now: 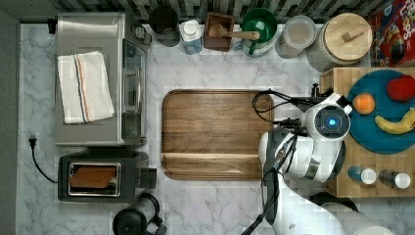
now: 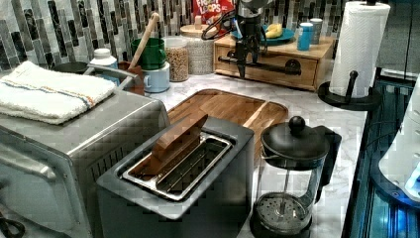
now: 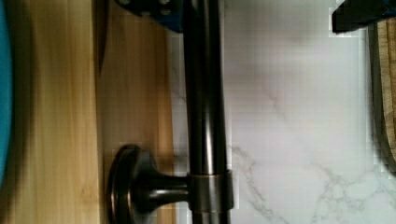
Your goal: Open the drawer.
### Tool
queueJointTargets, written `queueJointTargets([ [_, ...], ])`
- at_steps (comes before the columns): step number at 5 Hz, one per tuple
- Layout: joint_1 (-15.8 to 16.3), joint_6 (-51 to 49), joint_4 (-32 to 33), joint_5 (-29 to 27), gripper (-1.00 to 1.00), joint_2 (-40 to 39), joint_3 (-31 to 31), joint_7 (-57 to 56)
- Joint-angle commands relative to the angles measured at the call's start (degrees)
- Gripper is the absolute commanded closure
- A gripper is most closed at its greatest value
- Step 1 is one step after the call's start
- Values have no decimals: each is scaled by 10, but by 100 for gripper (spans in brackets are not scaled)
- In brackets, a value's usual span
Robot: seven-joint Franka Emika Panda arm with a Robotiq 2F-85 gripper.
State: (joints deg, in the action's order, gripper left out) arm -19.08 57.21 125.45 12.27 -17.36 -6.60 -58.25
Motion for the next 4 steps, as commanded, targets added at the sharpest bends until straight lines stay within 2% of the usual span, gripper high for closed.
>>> queueJointTargets([
  [1, 38, 33, 22, -83, -100, 8, 84, 10],
  [2, 74, 46, 31, -68, -100, 3, 83, 57],
  [4, 118, 29, 41, -65, -100, 17, 102, 114],
])
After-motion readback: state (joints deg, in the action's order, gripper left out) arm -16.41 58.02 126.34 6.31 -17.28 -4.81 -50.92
